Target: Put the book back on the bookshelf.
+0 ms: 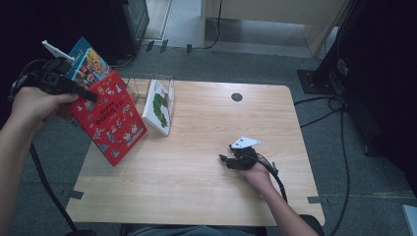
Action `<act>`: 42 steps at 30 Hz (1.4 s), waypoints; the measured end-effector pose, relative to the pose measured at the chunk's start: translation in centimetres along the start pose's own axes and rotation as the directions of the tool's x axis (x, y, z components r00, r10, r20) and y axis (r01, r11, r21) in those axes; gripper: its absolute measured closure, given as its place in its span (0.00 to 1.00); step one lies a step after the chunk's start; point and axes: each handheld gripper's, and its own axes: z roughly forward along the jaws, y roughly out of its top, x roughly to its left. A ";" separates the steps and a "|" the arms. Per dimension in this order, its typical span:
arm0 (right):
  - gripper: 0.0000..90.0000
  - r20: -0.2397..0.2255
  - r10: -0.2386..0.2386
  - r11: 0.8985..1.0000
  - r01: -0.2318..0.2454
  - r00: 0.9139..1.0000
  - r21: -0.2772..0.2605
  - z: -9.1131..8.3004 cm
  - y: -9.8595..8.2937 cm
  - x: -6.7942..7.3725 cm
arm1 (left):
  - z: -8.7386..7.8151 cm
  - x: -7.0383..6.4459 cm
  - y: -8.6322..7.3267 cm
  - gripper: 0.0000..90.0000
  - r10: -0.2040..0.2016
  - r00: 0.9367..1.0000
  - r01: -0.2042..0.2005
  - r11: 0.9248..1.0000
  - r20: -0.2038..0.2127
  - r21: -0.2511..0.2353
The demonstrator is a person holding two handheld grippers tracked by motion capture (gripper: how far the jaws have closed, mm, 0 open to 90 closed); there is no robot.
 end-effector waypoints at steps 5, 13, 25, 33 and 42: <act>0.44 0.000 -0.001 1.000 0.001 1.000 0.000 0.0 0.0 0.0 | 0.4 0.3 1.2 0.89 -0.009 0.999 0.009 1.000 -0.041 0.002; 0.44 0.002 0.001 1.000 -0.001 1.000 0.000 0.0 0.0 0.0 | 1.1 0.6 2.5 0.89 -0.030 0.998 0.028 0.999 -0.046 -0.043; 0.43 0.009 0.008 1.000 -0.008 1.000 0.000 0.2 0.2 0.0 | 2.8 0.4 3.9 0.89 -0.040 0.998 0.036 0.998 -0.055 -0.058; 0.43 0.015 0.013 1.000 -0.013 1.000 0.001 0.3 0.2 0.0 | 2.8 0.5 4.2 0.88 -0.022 0.998 0.023 0.999 -0.053 0.031; 0.43 0.023 0.021 1.000 -0.021 1.000 0.000 0.3 0.2 0.0 | 3.2 1.0 4.5 0.87 -0.025 0.998 0.030 0.995 -0.056 0.097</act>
